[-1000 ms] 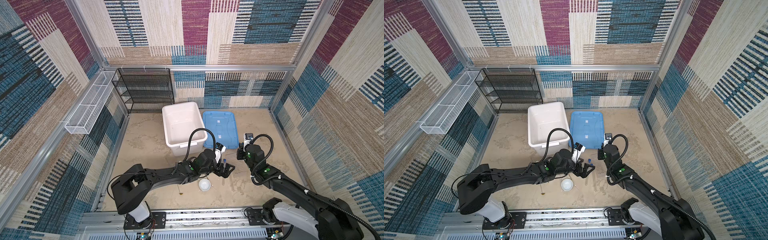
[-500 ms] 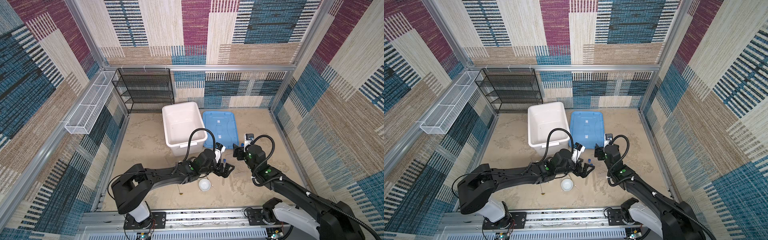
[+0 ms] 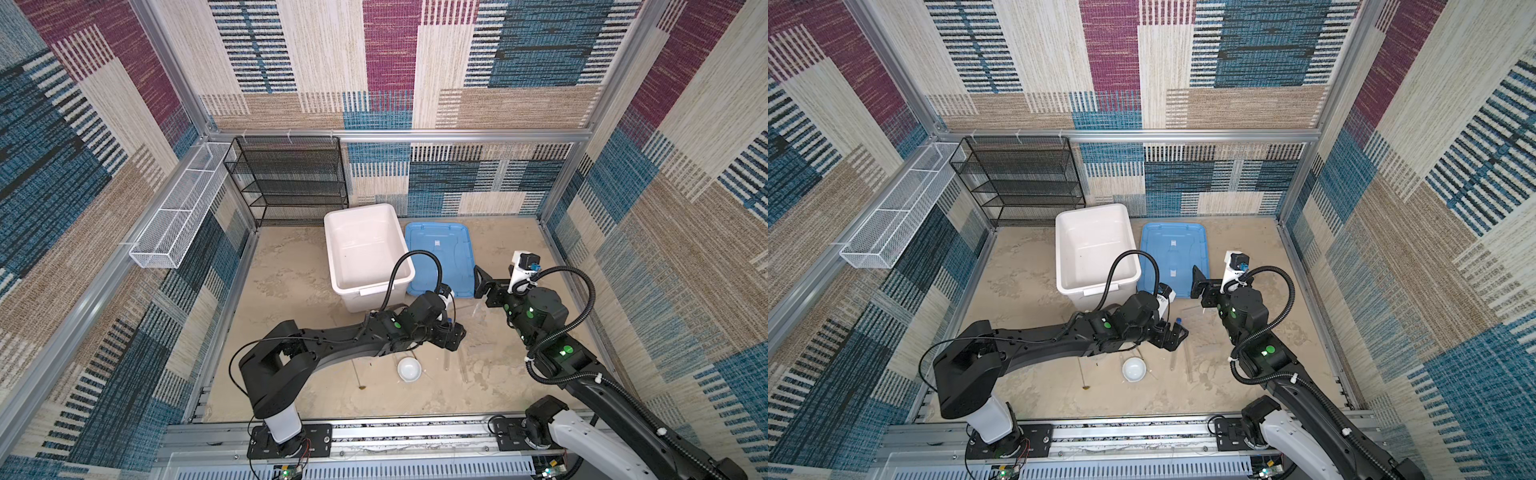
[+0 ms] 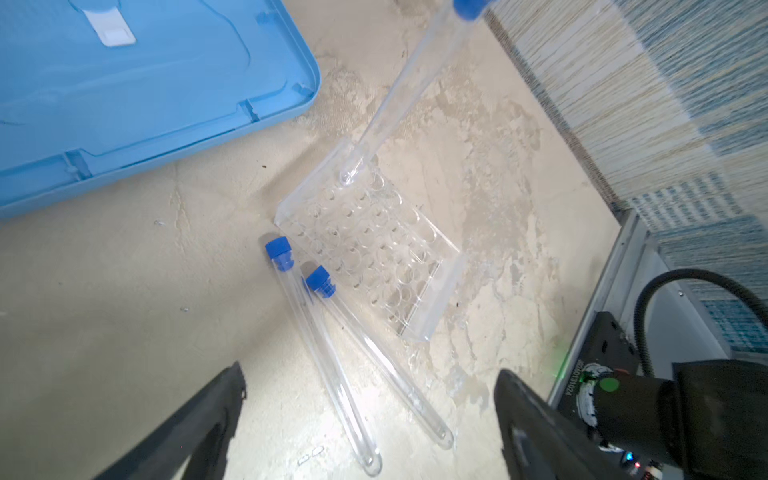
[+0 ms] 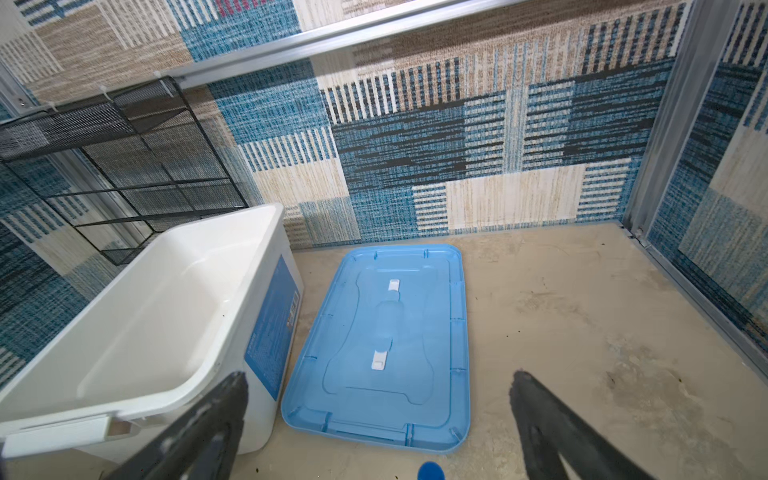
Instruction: Organize the chemistry lab equipment
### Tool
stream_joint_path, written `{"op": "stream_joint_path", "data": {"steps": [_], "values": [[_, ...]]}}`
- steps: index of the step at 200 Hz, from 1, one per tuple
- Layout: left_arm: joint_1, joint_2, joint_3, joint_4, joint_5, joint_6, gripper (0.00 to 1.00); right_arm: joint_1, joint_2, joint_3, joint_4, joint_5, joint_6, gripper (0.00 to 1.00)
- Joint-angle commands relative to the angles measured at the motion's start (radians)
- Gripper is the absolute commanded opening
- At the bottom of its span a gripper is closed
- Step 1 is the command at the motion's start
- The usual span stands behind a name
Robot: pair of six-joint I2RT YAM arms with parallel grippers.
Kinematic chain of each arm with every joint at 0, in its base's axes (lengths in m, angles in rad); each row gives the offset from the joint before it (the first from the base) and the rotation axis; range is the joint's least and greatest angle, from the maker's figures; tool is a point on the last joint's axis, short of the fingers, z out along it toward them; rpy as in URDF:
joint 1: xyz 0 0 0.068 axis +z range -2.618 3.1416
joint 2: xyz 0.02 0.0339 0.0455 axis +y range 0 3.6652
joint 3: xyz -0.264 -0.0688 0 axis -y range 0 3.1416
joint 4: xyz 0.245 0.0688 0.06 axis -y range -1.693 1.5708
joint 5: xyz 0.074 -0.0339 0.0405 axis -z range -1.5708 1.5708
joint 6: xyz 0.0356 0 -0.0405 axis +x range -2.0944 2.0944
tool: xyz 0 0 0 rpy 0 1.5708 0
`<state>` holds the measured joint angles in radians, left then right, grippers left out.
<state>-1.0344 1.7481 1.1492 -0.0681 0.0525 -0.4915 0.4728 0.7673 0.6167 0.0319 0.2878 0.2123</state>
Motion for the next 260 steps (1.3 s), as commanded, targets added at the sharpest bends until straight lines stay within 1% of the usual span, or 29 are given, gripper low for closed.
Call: {"op": "stream_joint_path", "data": {"steps": [1,28,43,58,66,97,116,157,171,207,260], "values": [[-0.014,0.078,0.106,-0.252,-0.01,0.053,0.91,0.001,-0.017,0.019,-0.031,-0.025,0.001,0.99],[-0.044,0.191,0.246,-0.432,-0.104,0.082,0.82,0.001,-0.062,-0.009,-0.032,-0.003,0.015,1.0],[-0.056,0.245,0.304,-0.499,-0.142,0.088,0.76,0.001,-0.087,-0.028,-0.041,-0.002,0.025,0.99],[-0.065,0.268,0.326,-0.526,-0.177,0.076,0.69,0.001,-0.104,-0.039,-0.053,-0.002,0.027,0.99],[-0.067,0.27,0.324,-0.525,-0.18,0.066,0.63,0.001,-0.11,-0.041,-0.057,0.003,0.025,1.0],[-0.069,0.305,0.34,-0.554,-0.181,0.059,0.5,0.001,-0.121,-0.044,-0.06,0.015,0.019,1.0],[-0.069,0.325,0.353,-0.57,-0.171,0.056,0.48,0.001,-0.115,-0.043,-0.056,0.01,0.018,0.99],[-0.069,0.333,0.368,-0.583,-0.176,0.056,0.46,0.001,-0.109,-0.048,-0.062,-0.004,0.024,0.99],[-0.069,0.332,0.368,-0.586,-0.182,0.052,0.42,0.001,-0.111,-0.049,-0.061,-0.004,0.027,1.0],[-0.068,0.362,0.394,-0.66,-0.227,0.033,0.35,0.002,-0.106,-0.048,-0.056,-0.015,0.034,0.99],[-0.065,0.328,0.353,-0.668,-0.139,0.007,0.3,0.001,-0.088,-0.057,-0.048,-0.021,0.035,0.99]]}}
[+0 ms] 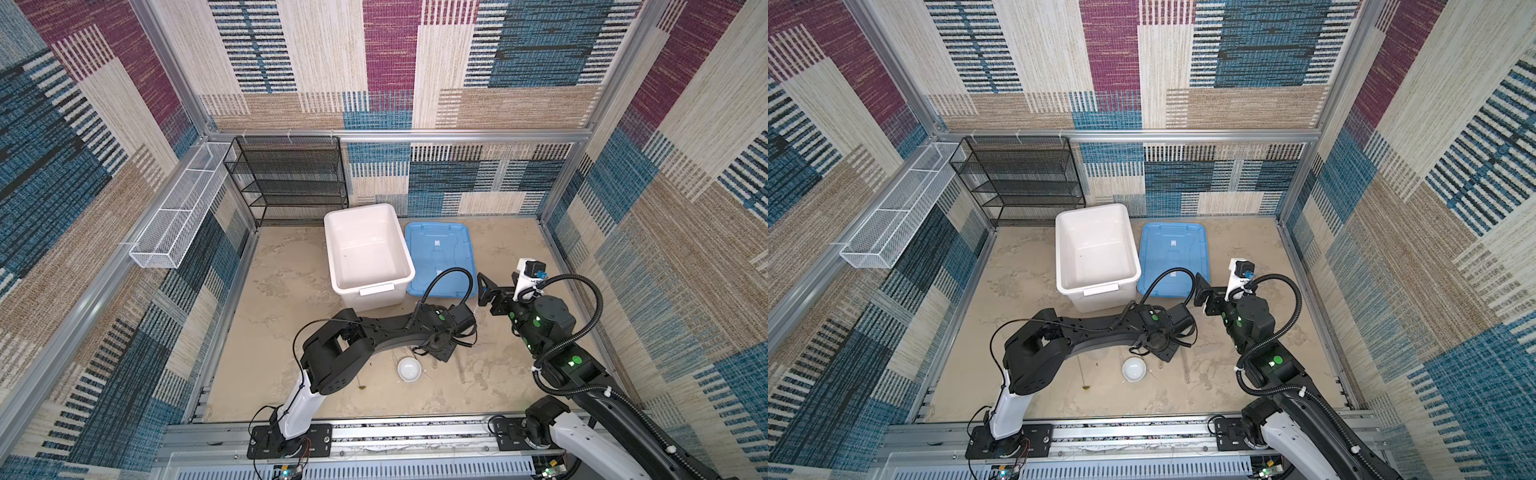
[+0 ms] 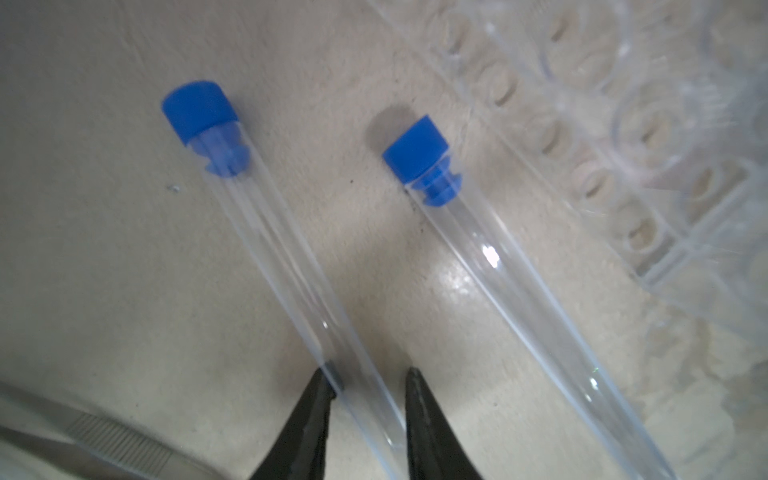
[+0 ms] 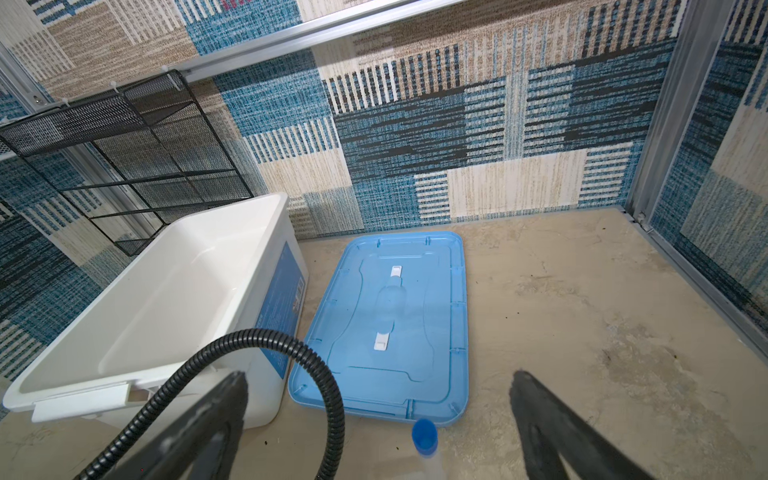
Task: Organize the chemistry lab equipment
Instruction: 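Close the left gripper around a second blue-capped test tube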
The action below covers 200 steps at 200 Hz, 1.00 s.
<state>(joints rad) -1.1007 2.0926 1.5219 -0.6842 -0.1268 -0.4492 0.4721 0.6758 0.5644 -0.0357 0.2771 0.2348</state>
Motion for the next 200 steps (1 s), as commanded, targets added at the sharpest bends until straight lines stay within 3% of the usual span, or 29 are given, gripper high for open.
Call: {"op": "stream_joint_path", "data": {"steps": [1,79,134,200], "values": [[0.001,-0.018,-0.022,-0.051,0.043,-0.035,0.3,0.002,0.004,-0.005,0.02,-0.01,0.013,1.0],[0.001,-0.037,-0.053,-0.049,0.096,-0.054,0.35,0.002,0.036,-0.002,0.042,-0.023,0.014,1.0],[0.001,-0.031,-0.048,-0.051,0.09,-0.058,0.25,0.002,0.05,0.002,0.048,-0.024,0.009,1.0],[0.022,-0.037,-0.053,0.006,0.104,-0.086,0.22,0.002,0.064,-0.008,0.056,-0.027,0.014,1.0]]}}
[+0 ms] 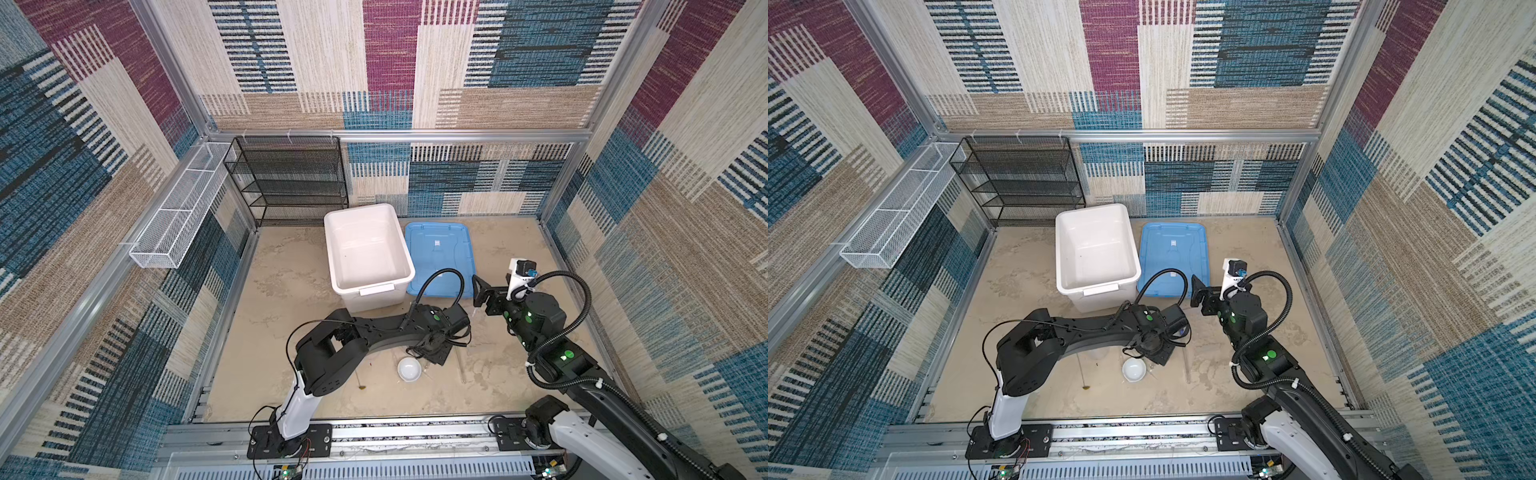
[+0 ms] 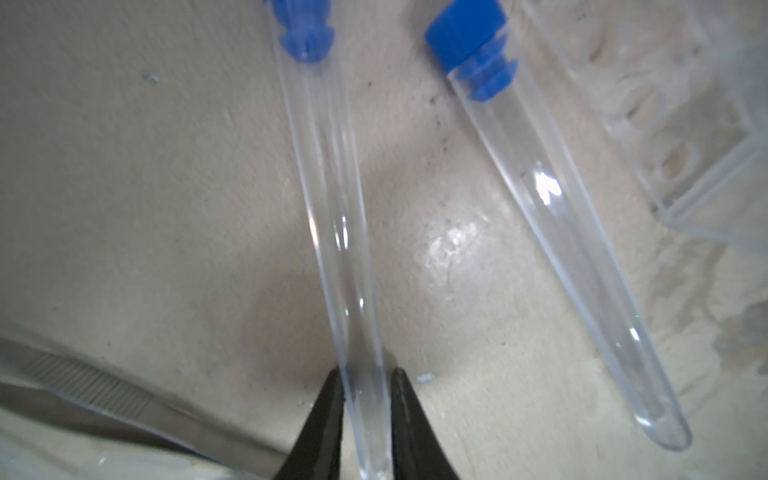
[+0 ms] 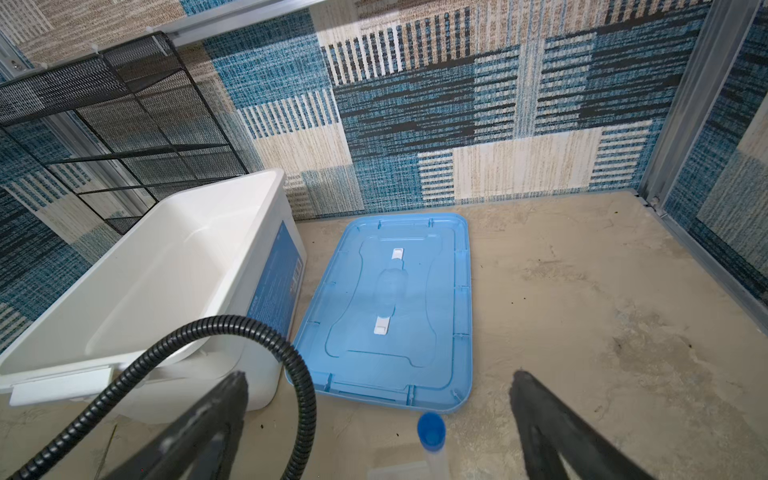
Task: Organize the chemistry lab equipment
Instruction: 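Close the left gripper around a second blue-capped test tube, then lift the second tube upright with the left gripper while the right gripper returns toward it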
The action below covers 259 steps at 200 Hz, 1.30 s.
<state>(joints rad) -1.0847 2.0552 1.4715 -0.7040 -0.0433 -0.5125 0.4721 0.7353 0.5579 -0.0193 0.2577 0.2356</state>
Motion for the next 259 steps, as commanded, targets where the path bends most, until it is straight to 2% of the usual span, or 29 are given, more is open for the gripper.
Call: {"op": "stream_joint_path", "data": {"steps": [1,53,77,107,125,170,200,231,259], "values": [[0.007,0.0,-0.003,0.026,0.02,-0.023,0.22,0.002,0.004,-0.001,0.039,-0.008,0.013,1.0],[0.015,-0.055,-0.057,0.127,0.039,-0.021,0.21,0.0,-0.002,-0.01,0.058,-0.003,0.034,0.99],[0.016,-0.098,-0.103,0.2,0.041,-0.013,0.2,0.0,-0.023,-0.033,0.129,-0.052,0.064,0.99],[0.023,-0.156,-0.159,0.277,0.023,-0.012,0.2,-0.003,0.018,-0.011,0.12,-0.067,0.063,0.99],[0.029,-0.184,-0.194,0.323,0.021,-0.016,0.16,-0.017,0.048,-0.004,0.113,-0.096,0.068,1.0],[0.044,-0.143,-0.168,0.266,0.039,-0.029,0.16,-0.053,0.062,-0.001,0.108,-0.151,0.092,1.0],[0.05,-0.204,-0.221,0.326,0.024,-0.031,0.16,-0.068,0.062,0.009,0.091,-0.176,0.096,0.99],[0.052,-0.293,-0.309,0.448,0.015,-0.003,0.12,-0.1,0.08,0.031,0.076,-0.245,0.106,1.0],[0.055,-0.37,-0.378,0.533,-0.013,0.023,0.14,-0.117,0.11,0.073,0.052,-0.312,0.099,1.0]]}}
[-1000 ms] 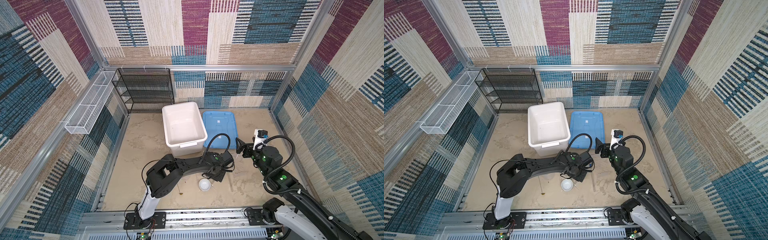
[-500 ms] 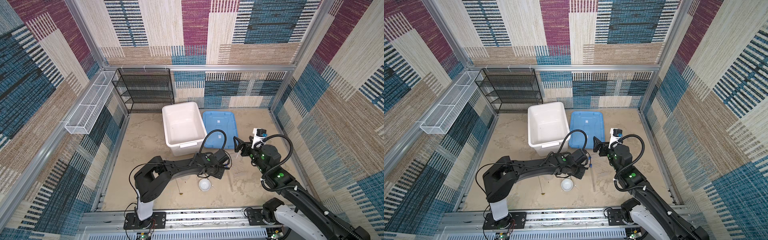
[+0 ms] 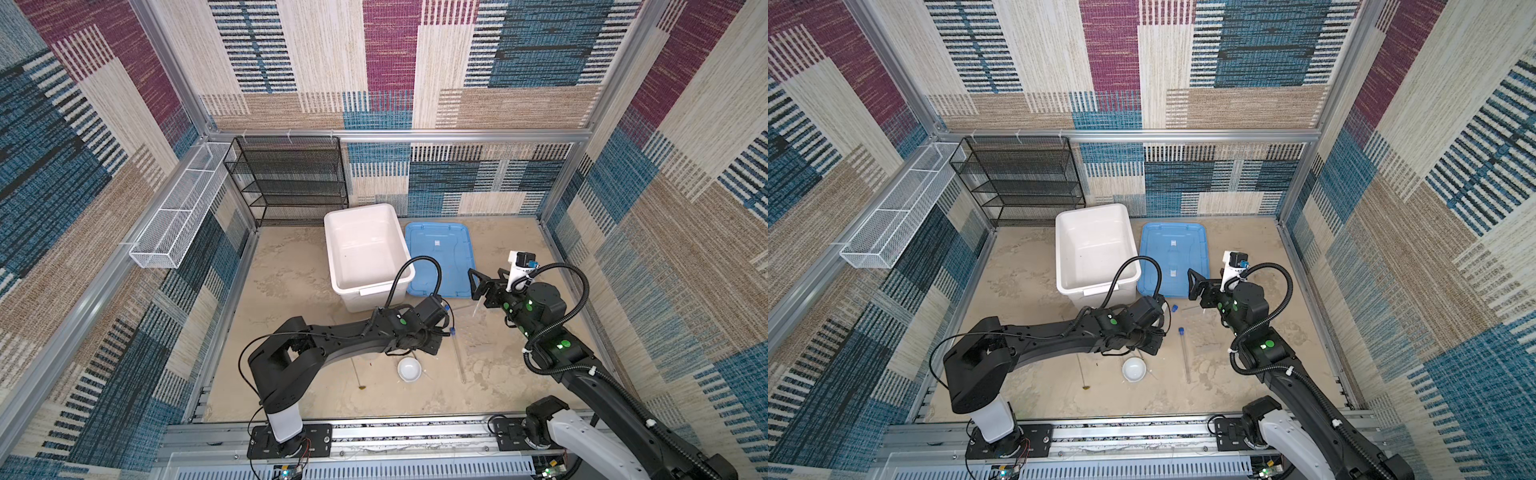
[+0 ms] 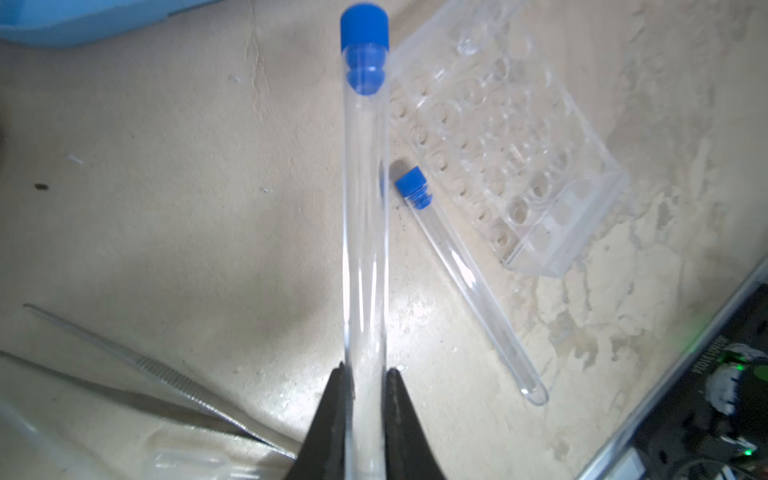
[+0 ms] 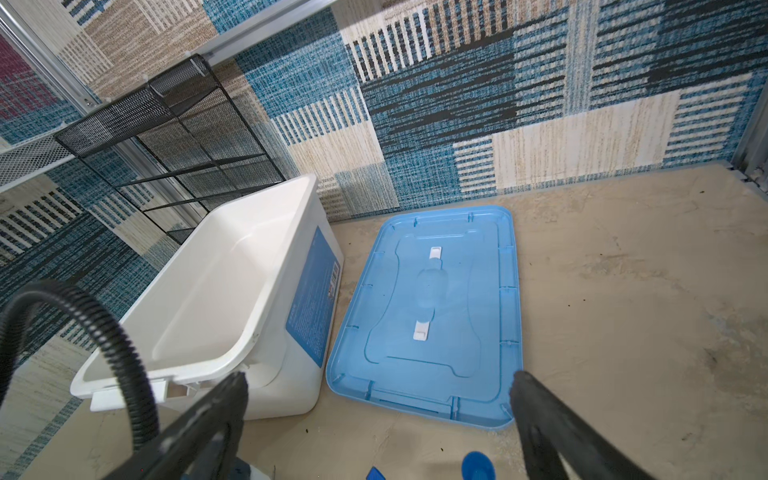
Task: Organize the chemistry lab equipment
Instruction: 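Lift the second tube upright with the left gripper while the right gripper returns toward it, then close the right gripper on the blue cap of the held tube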
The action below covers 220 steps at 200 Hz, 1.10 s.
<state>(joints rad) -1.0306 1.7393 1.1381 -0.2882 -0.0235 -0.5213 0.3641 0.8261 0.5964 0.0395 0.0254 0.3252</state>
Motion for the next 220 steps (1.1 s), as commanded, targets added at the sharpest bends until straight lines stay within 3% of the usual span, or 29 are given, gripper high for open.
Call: {"op": "stream_joint_path", "data": {"steps": [1,62,108,163,220], "values": [[0.001,-0.058,-0.047,0.122,-0.032,0.033,0.14,-0.01,0.022,0.036,-0.009,-0.083,0.009,1.0],[0.0,-0.277,-0.276,0.431,-0.087,0.119,0.14,-0.056,0.144,0.172,-0.076,-0.378,0.071,1.0],[0.0,-0.356,-0.34,0.492,-0.102,0.171,0.14,-0.056,0.291,0.296,-0.184,-0.53,0.084,0.95],[0.0,-0.403,-0.374,0.52,-0.124,0.188,0.13,-0.057,0.376,0.306,-0.171,-0.663,0.113,0.84],[-0.001,-0.408,-0.364,0.509,-0.127,0.193,0.12,-0.053,0.404,0.298,-0.133,-0.746,0.142,0.63]]}}
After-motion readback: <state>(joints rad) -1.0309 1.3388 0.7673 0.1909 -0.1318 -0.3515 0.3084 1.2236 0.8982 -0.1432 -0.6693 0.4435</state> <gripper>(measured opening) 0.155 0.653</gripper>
